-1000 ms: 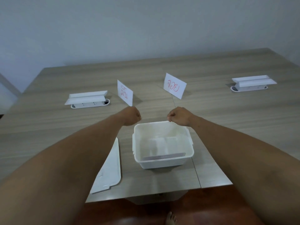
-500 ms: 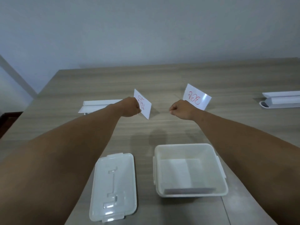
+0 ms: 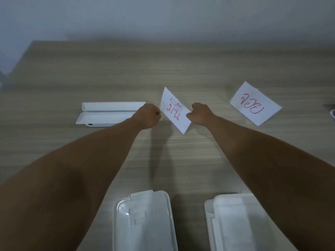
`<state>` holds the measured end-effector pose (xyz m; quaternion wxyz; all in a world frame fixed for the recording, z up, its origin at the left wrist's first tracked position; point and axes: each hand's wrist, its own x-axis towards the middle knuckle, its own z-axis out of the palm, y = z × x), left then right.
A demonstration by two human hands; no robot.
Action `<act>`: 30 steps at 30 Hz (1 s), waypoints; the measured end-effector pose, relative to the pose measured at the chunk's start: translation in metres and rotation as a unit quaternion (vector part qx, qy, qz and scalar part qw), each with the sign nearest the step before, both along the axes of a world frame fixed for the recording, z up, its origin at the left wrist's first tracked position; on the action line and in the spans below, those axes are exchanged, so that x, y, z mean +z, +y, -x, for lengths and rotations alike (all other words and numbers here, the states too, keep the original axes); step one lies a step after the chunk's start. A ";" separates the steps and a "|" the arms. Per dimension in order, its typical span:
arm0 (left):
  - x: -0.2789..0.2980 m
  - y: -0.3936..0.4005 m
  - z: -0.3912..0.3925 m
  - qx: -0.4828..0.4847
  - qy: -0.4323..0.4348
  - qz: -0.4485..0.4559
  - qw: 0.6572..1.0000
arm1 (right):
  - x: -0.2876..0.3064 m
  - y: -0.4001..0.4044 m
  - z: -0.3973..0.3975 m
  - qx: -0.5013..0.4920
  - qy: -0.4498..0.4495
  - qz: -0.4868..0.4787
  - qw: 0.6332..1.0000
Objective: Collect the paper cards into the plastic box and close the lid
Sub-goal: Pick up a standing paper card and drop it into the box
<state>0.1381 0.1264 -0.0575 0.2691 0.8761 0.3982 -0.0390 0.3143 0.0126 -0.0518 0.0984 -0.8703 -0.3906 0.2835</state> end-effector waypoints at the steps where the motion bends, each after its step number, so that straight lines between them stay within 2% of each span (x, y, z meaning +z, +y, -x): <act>1: -0.010 0.005 -0.002 0.003 0.001 0.009 1.000 | -0.010 0.008 0.003 -0.009 0.005 0.004 1.000; 6: -0.029 0.011 -0.010 0.005 -0.017 0.006 1.000 | -0.044 0.016 0.005 -0.061 -0.008 -0.089 0.994; 8: -0.026 0.011 -0.012 0.006 -0.031 -0.014 0.999 | -0.044 0.009 0.002 -0.049 -0.006 -0.127 0.991; 13: -0.001 0.002 -0.016 0.004 -0.029 -0.073 0.997 | -0.012 -0.019 -0.012 0.011 0.046 -0.174 0.984; 15: 0.014 -0.008 -0.018 0.011 -0.049 -0.069 0.996 | 0.007 -0.034 -0.017 0.027 0.061 -0.194 0.979; 19: 0.053 -0.052 -0.025 0.042 -0.106 -0.043 0.993 | 0.048 -0.085 -0.034 0.031 0.069 -0.222 0.972; 24: 0.101 -0.135 -0.041 0.036 -0.118 -0.006 0.992 | 0.088 -0.172 -0.060 -0.007 0.091 -0.285 0.954; 30: 0.129 -0.216 -0.042 0.014 -0.083 0.025 0.996 | 0.110 -0.258 -0.073 -0.012 0.125 -0.301 0.945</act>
